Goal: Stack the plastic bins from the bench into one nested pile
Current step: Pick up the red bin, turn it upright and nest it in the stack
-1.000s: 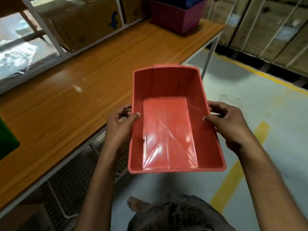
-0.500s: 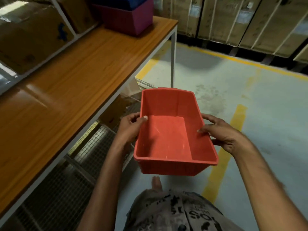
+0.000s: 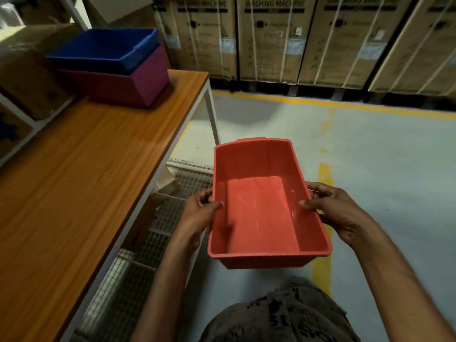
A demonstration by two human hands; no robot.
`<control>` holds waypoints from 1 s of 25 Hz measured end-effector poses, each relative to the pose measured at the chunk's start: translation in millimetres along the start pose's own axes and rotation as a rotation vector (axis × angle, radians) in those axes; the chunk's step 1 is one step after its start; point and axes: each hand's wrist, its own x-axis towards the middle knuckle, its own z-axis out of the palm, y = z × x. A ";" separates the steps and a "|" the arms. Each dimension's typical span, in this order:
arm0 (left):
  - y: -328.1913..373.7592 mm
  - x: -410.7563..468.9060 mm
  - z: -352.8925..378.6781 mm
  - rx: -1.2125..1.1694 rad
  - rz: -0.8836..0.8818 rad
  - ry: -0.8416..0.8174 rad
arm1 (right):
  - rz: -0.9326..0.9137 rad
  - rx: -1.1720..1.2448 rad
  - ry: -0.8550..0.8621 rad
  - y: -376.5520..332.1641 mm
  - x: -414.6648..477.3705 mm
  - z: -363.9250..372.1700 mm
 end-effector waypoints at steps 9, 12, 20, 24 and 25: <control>68.8 113.1 79.7 -0.020 0.184 0.081 | -0.311 -0.007 0.025 -77.5 126.4 -44.2; 96.5 144.8 112.7 -0.012 0.229 0.196 | -0.389 -0.150 -0.035 -123.1 171.0 -62.9; 168.8 191.8 132.0 -0.065 0.348 0.377 | -0.571 -0.191 -0.115 -220.3 279.5 -50.1; 191.3 215.3 102.3 -0.077 0.388 0.434 | -0.640 -0.192 -0.182 -262.9 322.0 -13.8; 197.2 219.9 94.5 -0.092 0.415 0.459 | -0.663 -0.185 -0.203 -273.0 329.0 -3.2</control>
